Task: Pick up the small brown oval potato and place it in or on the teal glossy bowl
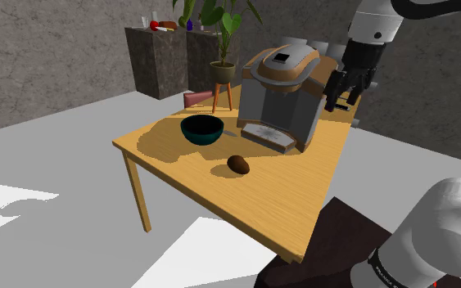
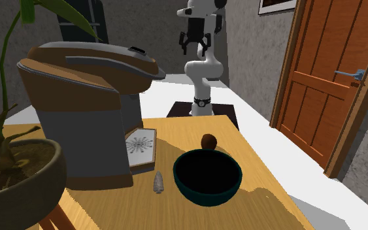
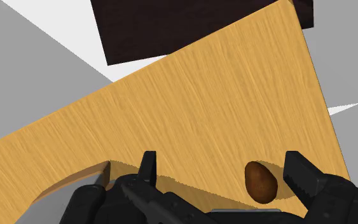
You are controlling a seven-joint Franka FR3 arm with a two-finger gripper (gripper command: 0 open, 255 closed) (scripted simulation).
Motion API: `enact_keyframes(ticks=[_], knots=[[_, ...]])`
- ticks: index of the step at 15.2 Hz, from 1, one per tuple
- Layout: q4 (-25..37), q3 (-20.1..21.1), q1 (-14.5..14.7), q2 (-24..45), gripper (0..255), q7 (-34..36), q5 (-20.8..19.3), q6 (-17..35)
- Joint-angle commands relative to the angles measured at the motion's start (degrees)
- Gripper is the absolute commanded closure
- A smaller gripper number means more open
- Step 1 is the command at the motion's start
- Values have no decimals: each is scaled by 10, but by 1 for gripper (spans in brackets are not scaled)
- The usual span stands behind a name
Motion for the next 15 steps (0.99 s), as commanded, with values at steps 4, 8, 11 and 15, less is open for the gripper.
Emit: enact_keyframes(ticks=[4,8,11,15], knots=[[-48,-3,8,10,0,-7,4,73],[-101,-7,19,37,0,-17,11,172],[-131,-9,28,68,0,-25,16,249],[-159,-13,41,126,0,-38,25,354]])
